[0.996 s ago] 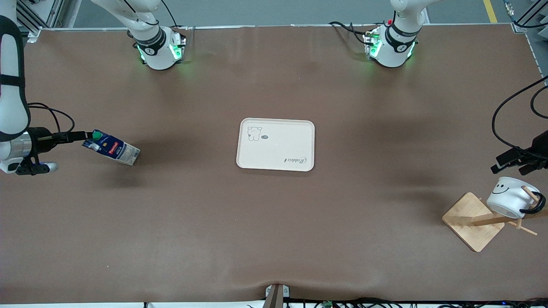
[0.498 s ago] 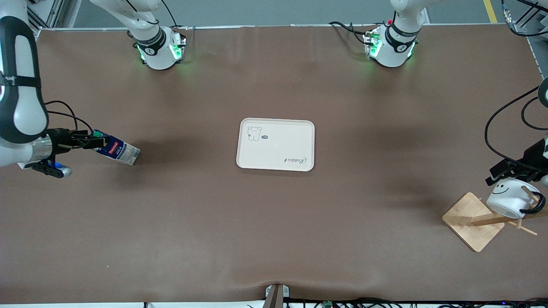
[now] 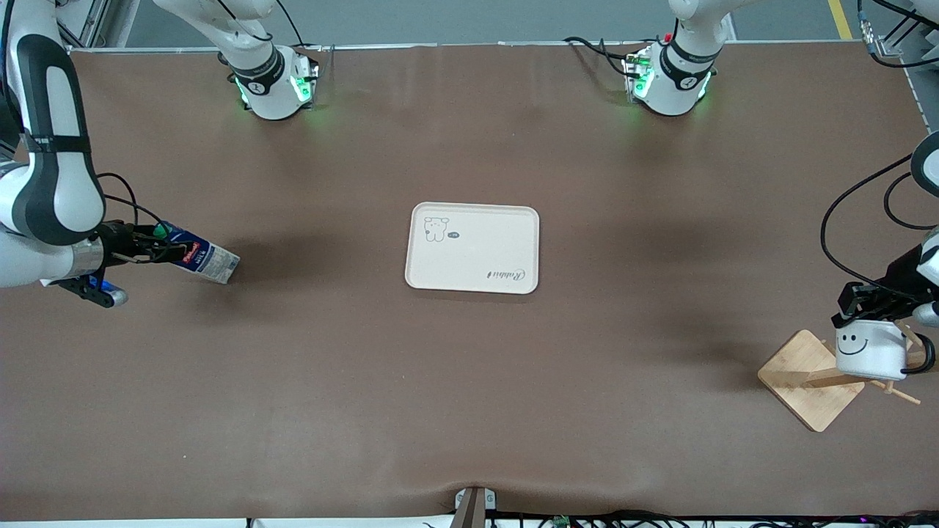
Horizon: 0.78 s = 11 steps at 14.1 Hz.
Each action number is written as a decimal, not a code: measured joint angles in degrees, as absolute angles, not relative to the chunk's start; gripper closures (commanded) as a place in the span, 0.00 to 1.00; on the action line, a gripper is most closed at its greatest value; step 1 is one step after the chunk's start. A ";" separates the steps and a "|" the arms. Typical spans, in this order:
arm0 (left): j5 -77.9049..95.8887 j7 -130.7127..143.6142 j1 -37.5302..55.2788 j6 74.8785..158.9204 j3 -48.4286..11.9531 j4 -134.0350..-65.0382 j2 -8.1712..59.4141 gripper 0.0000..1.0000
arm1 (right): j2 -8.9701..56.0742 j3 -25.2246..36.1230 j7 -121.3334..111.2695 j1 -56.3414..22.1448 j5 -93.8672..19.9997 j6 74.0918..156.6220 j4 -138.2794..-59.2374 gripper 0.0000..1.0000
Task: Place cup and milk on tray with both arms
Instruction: 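Grasp the milk with the right gripper while the left gripper grasps the mug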
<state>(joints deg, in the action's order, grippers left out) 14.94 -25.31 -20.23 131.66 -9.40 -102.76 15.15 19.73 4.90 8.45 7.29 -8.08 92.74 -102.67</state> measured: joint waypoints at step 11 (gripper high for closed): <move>14.77 -27.27 -20.14 131.61 -9.31 -102.75 15.29 1.00 | 18.86 4.39 14.22 3.18 -8.07 84.22 -97.04 0.00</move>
<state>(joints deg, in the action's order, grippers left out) 14.77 -27.27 -20.14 131.61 -9.31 -102.75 15.29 18.86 4.39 14.22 3.18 -8.07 84.22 -97.04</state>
